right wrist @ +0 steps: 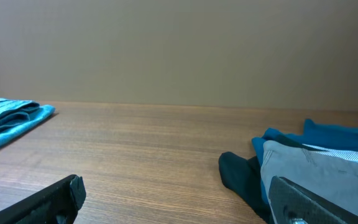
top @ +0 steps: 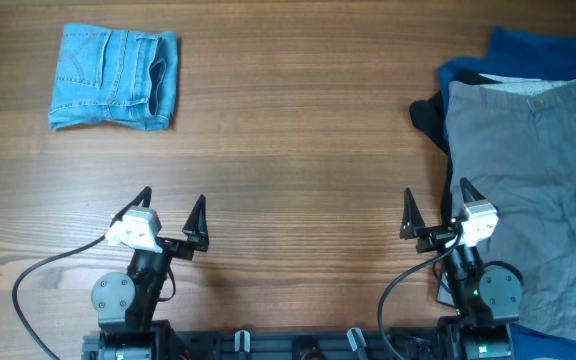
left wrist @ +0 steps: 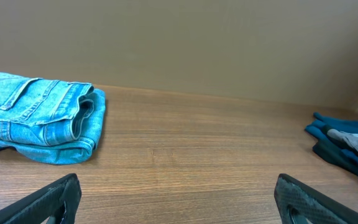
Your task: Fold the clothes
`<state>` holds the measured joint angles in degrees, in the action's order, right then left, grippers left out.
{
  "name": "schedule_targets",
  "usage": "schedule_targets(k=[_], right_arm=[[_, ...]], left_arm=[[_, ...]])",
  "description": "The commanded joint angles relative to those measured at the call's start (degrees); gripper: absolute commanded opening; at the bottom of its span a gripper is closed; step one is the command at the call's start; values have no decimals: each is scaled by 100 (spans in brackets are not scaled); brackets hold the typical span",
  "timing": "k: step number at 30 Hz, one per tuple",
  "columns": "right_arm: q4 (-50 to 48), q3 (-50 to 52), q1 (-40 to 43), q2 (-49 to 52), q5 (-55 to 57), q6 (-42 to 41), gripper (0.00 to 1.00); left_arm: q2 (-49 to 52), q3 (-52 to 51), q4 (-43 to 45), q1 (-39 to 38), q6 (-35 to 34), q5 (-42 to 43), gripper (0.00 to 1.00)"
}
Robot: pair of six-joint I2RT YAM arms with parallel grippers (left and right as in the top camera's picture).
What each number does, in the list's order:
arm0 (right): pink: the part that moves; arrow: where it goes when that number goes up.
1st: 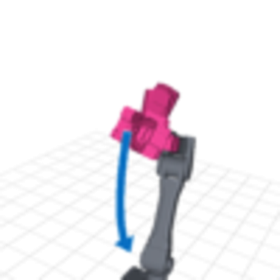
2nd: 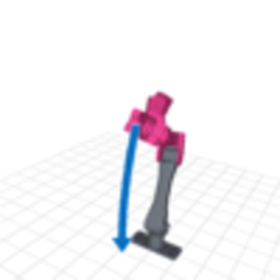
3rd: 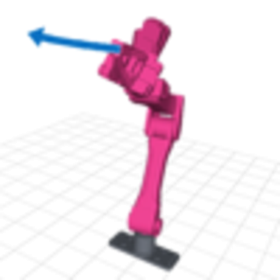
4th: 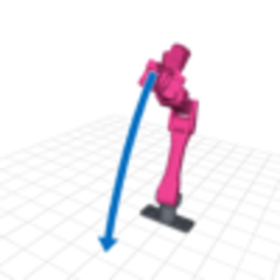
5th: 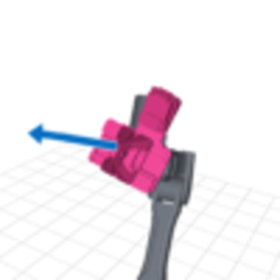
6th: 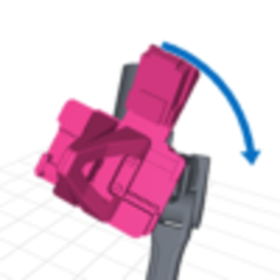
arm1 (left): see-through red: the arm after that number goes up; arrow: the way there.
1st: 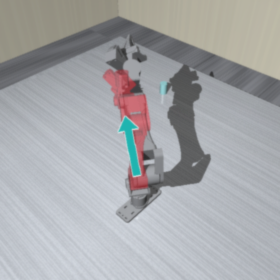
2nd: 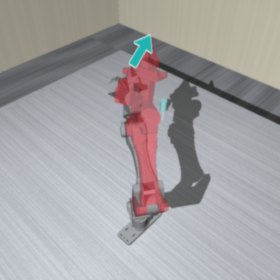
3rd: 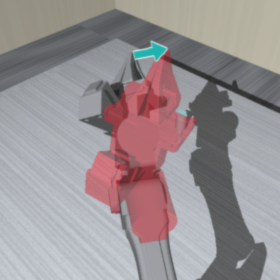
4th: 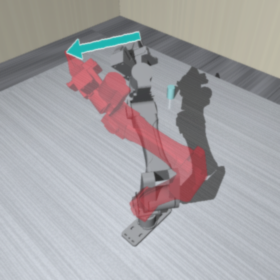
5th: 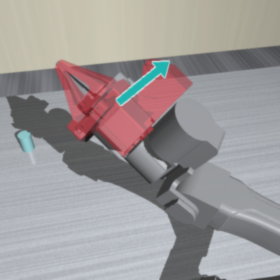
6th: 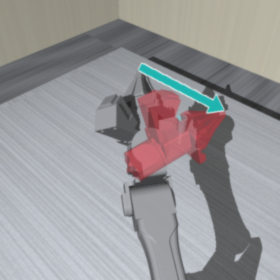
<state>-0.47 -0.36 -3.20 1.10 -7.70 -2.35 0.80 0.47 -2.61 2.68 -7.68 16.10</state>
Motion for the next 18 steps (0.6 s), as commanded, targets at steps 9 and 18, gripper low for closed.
schedule_targets(k=[9, 18], right_arm=[[-756, -258, 28, -17, -352, -96, 100], [2583, -3932, 28, 3003, -776, -1272, 100]], left_arm=[[-31, -2, 468, -33, -55, 111, 100], [1440, 2470, -859, -28, -820, -494, 100]])
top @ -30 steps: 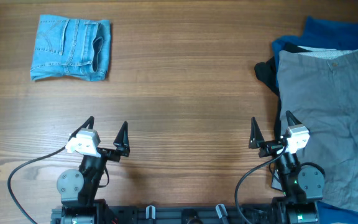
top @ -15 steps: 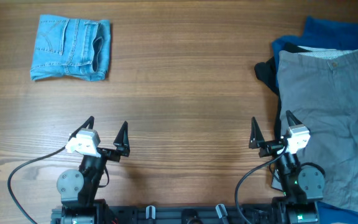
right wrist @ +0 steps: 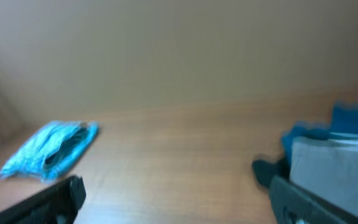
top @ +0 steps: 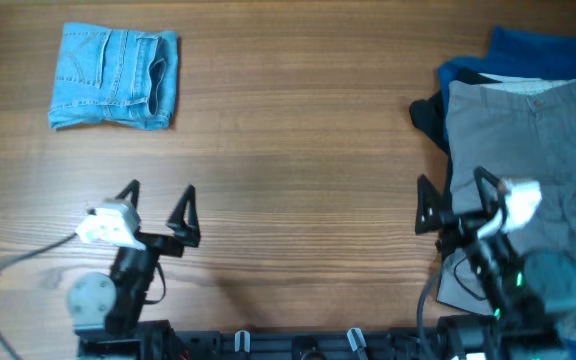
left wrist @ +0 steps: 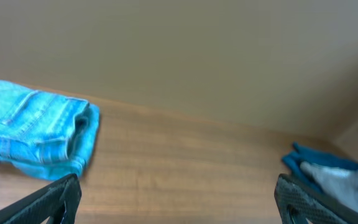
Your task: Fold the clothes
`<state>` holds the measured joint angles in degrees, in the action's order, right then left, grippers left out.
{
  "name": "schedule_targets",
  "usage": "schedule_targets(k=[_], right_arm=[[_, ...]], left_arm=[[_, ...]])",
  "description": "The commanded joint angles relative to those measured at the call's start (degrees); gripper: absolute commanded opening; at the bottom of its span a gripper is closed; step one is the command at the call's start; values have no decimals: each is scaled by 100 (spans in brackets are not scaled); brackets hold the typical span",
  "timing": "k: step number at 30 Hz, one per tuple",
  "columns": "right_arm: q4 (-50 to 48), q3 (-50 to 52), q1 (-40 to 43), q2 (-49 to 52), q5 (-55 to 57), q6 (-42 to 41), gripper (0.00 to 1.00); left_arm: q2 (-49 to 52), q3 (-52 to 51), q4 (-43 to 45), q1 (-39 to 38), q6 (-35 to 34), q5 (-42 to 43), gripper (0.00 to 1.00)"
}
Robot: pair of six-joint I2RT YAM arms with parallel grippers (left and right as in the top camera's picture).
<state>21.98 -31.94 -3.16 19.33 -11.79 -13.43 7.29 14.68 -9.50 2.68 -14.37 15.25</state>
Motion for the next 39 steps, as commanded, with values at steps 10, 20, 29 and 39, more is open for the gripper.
schedule_targets(k=[10, 20, 29, 39], right_arm=[[2660, -5226, 254, 6745, 396, -92, 100], [1714, -5377, 1320, 9761, 955, 483, 91], [1941, -5477, 1338, 9656, 1928, 356, 4], [1923, -5477, 1351, 9143, 1189, 378, 4]], left_arm=[[5969, 5740, -3646, -33, 63, -111, 100], [6837, 5847, -3965, -33, 42, 533, 100], [6837, 5847, -4048, -33, 46, 531, 100], [6837, 5847, -4052, -33, 66, 529, 100]])
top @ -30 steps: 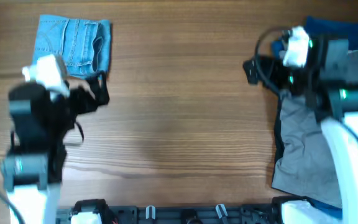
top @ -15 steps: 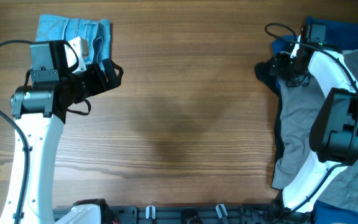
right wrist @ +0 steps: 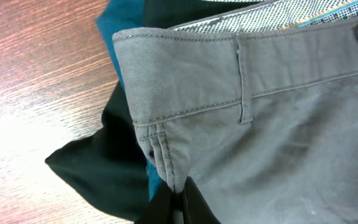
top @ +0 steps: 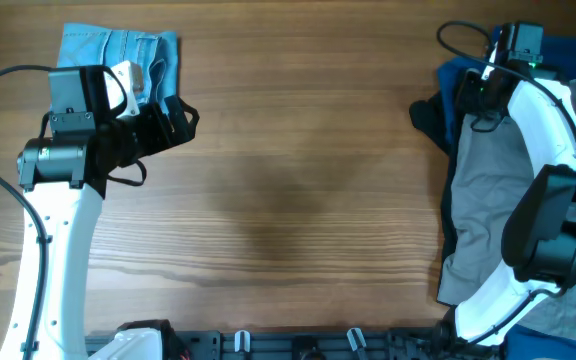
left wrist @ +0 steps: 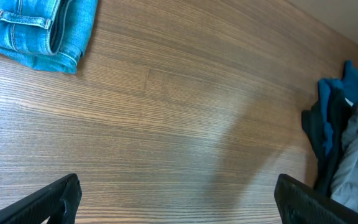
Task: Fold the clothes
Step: 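Grasp the grey shorts from the right pile with the right gripper and drag left, then spread the grey shorts flat at table center with both grippers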
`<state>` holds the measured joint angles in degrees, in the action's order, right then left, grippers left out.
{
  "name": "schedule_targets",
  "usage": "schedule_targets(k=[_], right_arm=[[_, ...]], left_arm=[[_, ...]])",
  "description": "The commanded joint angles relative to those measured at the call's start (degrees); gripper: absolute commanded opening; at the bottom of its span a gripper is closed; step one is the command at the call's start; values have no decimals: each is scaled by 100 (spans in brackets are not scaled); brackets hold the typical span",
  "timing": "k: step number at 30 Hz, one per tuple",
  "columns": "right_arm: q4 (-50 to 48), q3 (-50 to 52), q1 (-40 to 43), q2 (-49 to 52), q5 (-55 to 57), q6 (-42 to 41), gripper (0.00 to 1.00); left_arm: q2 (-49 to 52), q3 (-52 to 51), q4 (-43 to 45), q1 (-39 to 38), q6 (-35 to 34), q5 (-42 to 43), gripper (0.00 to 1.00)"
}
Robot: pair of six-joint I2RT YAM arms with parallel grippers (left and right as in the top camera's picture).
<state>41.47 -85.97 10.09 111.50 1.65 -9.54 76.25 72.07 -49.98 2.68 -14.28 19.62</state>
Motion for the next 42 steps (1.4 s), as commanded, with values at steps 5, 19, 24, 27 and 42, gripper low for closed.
schedule_targets(k=[5, 19, 24, 27, 42], right_arm=[[1167, -1821, -229, -800, -1519, 404, 4], [1969, -2549, -6999, -278, -59, 1462, 85], [2096, -2551, -5364, -1034, 448, -116, 88], [2258, -2551, -3834, -1484, -302, -1110, 68], [3093, -2529, -1279, -1598, -929, -1589, 40]], left_arm=[[-385, 125, -17, 240, 55, -151, 100], [-2505, 538, -144, 1491, 186, -1307, 100], [-1971, 538, 26, 1401, 400, -385, 100], [-1191, 535, 116, 800, 514, -55, 82], [4129, 535, 3823, -1947, 317, 96, 4]])
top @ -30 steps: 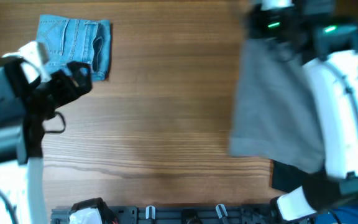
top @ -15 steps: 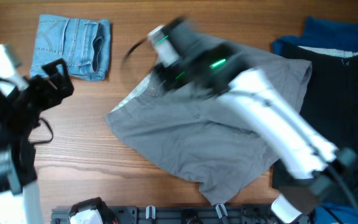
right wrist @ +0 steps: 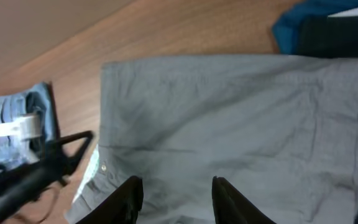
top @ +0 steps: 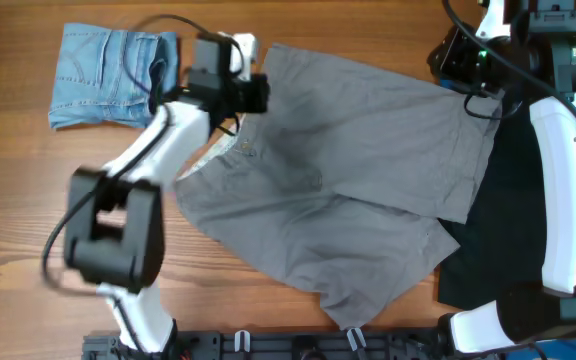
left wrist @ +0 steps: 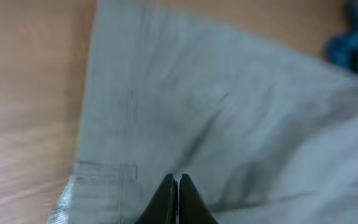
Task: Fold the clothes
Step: 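Spread the grey shorts flat at table center with both grippers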
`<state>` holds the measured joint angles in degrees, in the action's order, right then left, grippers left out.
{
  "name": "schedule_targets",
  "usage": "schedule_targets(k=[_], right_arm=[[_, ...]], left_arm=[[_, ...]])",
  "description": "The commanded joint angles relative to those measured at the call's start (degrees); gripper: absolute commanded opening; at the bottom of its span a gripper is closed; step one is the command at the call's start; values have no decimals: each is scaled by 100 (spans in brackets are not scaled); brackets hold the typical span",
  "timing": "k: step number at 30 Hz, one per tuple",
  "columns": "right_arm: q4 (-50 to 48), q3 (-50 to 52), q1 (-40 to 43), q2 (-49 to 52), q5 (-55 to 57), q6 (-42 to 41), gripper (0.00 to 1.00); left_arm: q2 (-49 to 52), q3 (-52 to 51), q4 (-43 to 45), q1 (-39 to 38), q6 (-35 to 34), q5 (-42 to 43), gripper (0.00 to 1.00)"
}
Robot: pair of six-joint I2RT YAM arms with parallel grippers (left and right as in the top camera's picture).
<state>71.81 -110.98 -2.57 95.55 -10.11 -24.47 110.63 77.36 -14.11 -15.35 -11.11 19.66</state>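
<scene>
Grey shorts [top: 348, 190] lie spread across the middle of the table, waistband to the left. My left gripper [top: 256, 92] is at the waistband's upper left part. In the left wrist view its fingers [left wrist: 173, 186] are pressed together right on the grey cloth [left wrist: 229, 106]. My right gripper [top: 448, 60] hangs above the shorts' far right corner. Its fingers [right wrist: 178, 190] stand wide apart over the fabric [right wrist: 229, 112], holding nothing.
Folded blue jeans [top: 115, 77] sit at the far left of the wooden table [top: 348, 30]. A black garment [top: 513, 220] lies under the shorts' right edge, with a blue garment [right wrist: 300, 18] at the far right. The left arm [right wrist: 36, 168] crosses near the jeans.
The grey shorts were in the pile at the right and now lie spread mid-table. My right gripper, then shut on their waistband, is open. My left gripper, then open by the jeans, is shut on them.
Both grippers stood open at the near edge, the shorts on the right-hand pile. Then the left was open by the jeans and the right was shut on the shorts' waistband. Now the shorts lie spread in the middle, left gripper shut on them, right open.
</scene>
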Motion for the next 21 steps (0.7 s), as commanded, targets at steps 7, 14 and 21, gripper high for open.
schedule_targets(k=[7, 14, 21], right_arm=[[269, 17, -15, 208, 369, -2, 41], [146, 560, -15, 417, 389, 643, 42], [-1060, 1963, -136, 1244, -789, 1659, 65]], left_arm=[[1670, 7, 136, 138, -487, -1934, 4], [1676, 647, -284, 1963, -710, -876, 4], [872, 774, -551, 1797, -389, -247, 18]])
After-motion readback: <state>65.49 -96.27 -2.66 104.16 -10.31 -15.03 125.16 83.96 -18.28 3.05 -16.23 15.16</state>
